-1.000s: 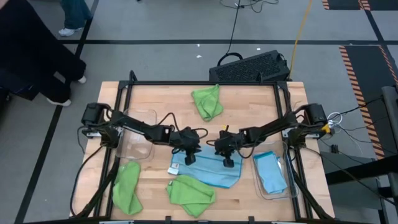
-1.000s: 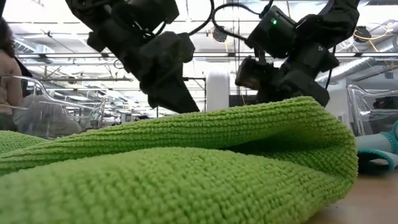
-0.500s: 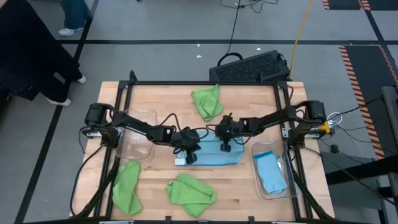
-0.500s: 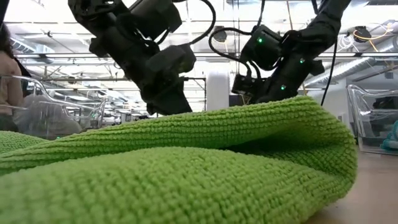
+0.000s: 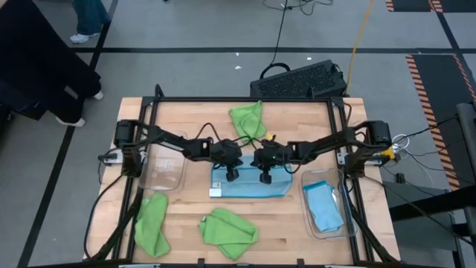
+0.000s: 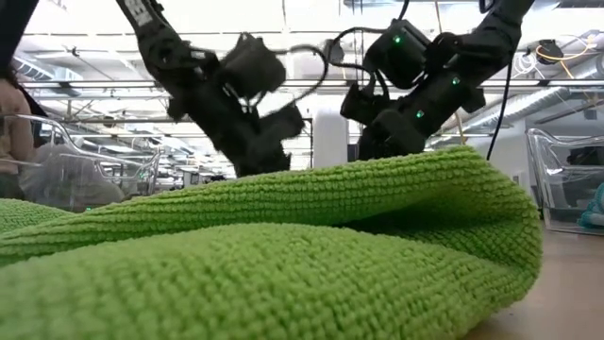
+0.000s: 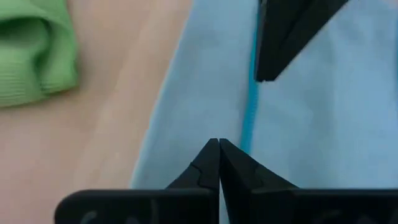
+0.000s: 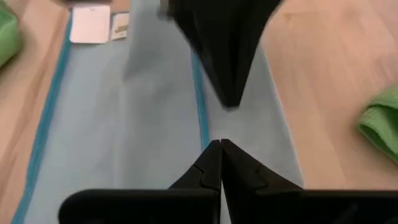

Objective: Sort microfiber towel by color & place in baskets
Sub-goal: Fold the blue microfiber towel

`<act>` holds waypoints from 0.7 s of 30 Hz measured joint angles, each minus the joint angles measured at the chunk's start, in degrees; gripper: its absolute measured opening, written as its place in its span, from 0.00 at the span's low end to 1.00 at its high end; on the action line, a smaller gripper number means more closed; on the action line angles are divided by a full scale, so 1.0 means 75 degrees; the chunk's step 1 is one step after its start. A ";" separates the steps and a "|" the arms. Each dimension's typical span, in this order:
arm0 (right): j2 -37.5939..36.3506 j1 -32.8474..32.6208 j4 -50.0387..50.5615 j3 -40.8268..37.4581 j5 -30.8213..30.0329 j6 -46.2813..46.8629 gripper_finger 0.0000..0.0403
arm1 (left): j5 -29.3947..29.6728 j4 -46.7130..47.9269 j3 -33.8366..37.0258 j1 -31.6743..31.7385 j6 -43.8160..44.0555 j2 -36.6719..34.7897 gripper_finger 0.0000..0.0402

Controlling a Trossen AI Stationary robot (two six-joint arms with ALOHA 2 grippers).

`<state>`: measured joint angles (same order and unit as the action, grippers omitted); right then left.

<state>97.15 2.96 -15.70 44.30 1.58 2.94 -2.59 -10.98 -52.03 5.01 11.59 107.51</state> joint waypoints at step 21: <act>0.0502 -0.0574 -0.0527 0.0004 0.3552 0.1855 0.00 | -0.0109 -0.0094 -0.0041 0.0456 0.0074 0.0739 0.03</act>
<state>100.91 -1.34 -19.65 44.34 28.22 16.85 -3.41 -11.68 -52.34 8.43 12.14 113.06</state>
